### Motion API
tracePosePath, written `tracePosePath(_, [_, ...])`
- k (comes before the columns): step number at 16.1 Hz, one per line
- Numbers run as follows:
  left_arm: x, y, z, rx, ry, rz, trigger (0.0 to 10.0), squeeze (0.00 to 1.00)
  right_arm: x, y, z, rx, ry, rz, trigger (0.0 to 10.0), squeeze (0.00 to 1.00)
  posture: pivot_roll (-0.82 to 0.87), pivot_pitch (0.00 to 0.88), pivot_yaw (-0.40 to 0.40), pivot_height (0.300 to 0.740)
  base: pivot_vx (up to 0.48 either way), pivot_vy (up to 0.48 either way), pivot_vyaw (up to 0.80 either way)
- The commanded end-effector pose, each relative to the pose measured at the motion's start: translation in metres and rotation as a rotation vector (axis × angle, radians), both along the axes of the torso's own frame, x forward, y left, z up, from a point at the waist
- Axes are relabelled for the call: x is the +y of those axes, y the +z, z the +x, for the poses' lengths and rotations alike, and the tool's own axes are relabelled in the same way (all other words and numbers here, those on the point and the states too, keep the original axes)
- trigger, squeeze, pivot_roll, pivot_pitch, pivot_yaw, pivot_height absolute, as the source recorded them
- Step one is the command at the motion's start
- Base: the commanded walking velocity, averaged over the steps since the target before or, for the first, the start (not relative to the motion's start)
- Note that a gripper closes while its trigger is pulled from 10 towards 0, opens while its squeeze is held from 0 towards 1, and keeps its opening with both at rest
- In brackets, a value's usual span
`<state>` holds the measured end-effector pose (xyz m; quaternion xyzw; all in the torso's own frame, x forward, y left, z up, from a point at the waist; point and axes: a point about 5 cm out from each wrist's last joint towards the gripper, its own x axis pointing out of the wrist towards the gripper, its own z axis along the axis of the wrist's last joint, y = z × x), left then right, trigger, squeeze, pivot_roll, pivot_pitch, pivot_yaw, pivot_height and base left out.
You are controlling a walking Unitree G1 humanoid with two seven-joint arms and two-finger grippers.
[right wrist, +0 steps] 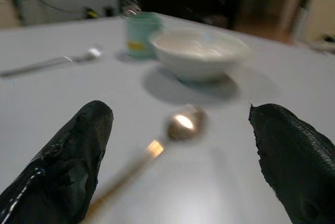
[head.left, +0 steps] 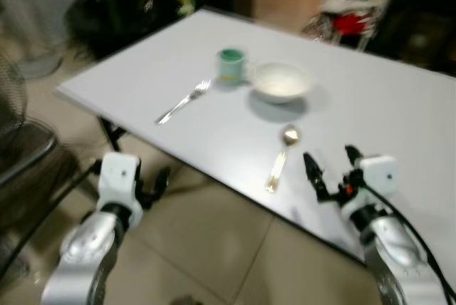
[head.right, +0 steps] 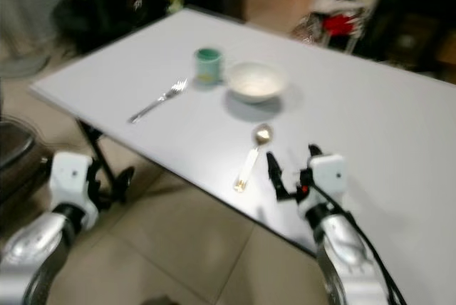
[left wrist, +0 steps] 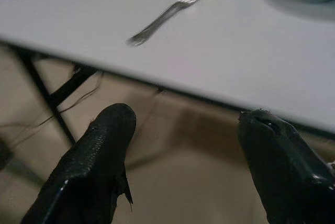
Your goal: Setting the table
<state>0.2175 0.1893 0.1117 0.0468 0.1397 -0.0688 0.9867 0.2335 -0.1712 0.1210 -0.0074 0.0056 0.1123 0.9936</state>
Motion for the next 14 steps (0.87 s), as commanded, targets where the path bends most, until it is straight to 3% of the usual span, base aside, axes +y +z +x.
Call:
tracePosePath(1, [-0.005, -0.001, -0.003, -0.005, -0.003, 0.005, 10.0, 0.0, -0.004, 0.002, 0.003, -0.023, 0.001, 0.0, 10.0, 0.0, -0.08, 0.0, -0.015, 0.74, 0.0, 0.0, 0.8])
tracePosePath(4, [-0.007, -0.003, -0.014, 0.007, 0.034, -0.011, 10.0, 0.0, -0.008, 0.008, 0.008, -0.052, 0.006, 0.01, 10.0, 0.0, -0.04, 0.0, -0.047, 0.74, 0.0, 0.0, 0.8])
tracePosePath(6, [0.003, -0.003, -0.023, 0.006, 0.138, -0.036, 10.0, 0.0, -0.009, 0.007, 0.013, -0.055, 0.001, 0.027, 10.0, 0.0, -0.04, 0.0, -0.055, 0.74, 0.0, 0.0, 0.8])
tracePosePath(7, [0.003, -0.004, -0.026, 0.007, 0.138, -0.037, 10.0, 0.0, -0.005, 0.008, 0.013, -0.055, 0.015, 0.051, 10.0, 0.0, -0.04, 0.0, -0.066, 0.74, 0.0, 0.0, 0.79])
tracePosePath(10, [0.0, -0.001, -0.019, -0.057, 0.139, -0.014, 10.0, 0.0, 0.002, 0.002, 0.012, -0.032, 0.027, 0.068, 10.0, 0.0, -0.02, 0.0, -0.095, 0.74, 0.0, 0.0, 0.79])
tracePosePath(14, [-0.003, 0.002, -0.011, -0.074, 0.103, 0.008, 10.0, 0.0, 0.004, 0.001, 0.006, -0.021, 0.012, 0.09, 10.0, 0.0, -0.03, 0.0, -0.079, 0.74, 0.0, 0.0, 0.79])
